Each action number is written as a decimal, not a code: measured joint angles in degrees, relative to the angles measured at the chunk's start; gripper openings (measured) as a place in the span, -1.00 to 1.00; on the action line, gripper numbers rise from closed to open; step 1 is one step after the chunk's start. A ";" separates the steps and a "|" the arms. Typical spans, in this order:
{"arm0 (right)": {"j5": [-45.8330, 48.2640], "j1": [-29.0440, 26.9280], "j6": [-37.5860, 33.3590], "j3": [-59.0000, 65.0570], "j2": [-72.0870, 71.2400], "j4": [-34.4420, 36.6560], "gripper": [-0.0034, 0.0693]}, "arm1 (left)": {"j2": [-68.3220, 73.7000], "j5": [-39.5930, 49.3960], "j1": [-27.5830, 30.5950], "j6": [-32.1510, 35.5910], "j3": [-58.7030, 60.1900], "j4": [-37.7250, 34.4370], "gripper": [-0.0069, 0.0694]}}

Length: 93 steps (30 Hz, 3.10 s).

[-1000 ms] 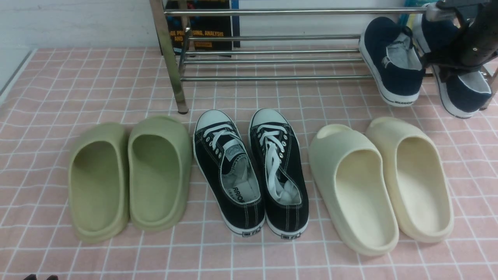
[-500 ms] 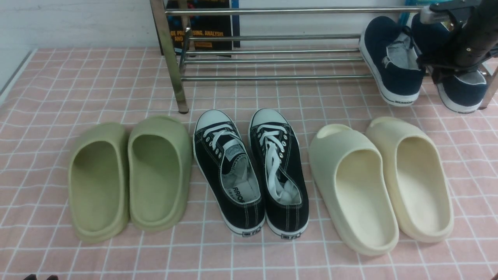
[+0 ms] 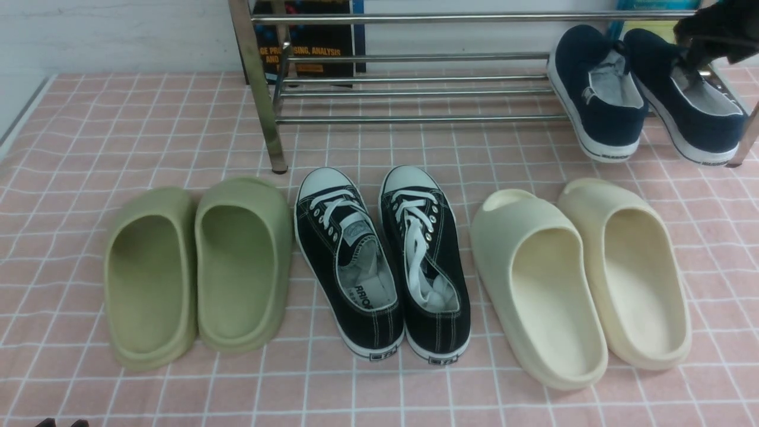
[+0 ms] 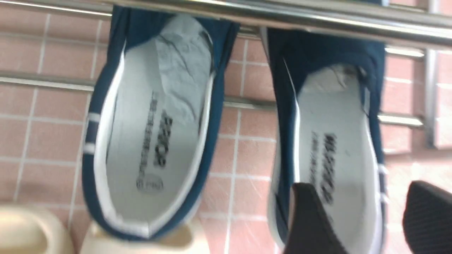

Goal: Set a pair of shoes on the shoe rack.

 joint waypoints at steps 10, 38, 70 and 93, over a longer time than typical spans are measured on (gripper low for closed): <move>5.73 -5.67 -0.28 11.42 -2.13 -3.41 -0.94 | 0.00 0.00 0.00 0.00 0.00 0.05 -0.20; -9.15 -3.20 -1.51 19.18 2.60 1.17 -0.90 | 0.00 0.00 0.00 0.00 0.00 0.18 -0.20; -40.91 4.15 -7.71 86.08 -77.95 10.68 -0.93 | 0.00 0.00 0.00 0.00 0.00 0.20 -0.19; -76.51 5.42 -8.61 125.23 -112.34 16.19 -0.89 | 0.00 0.00 0.00 0.00 0.00 0.20 -0.19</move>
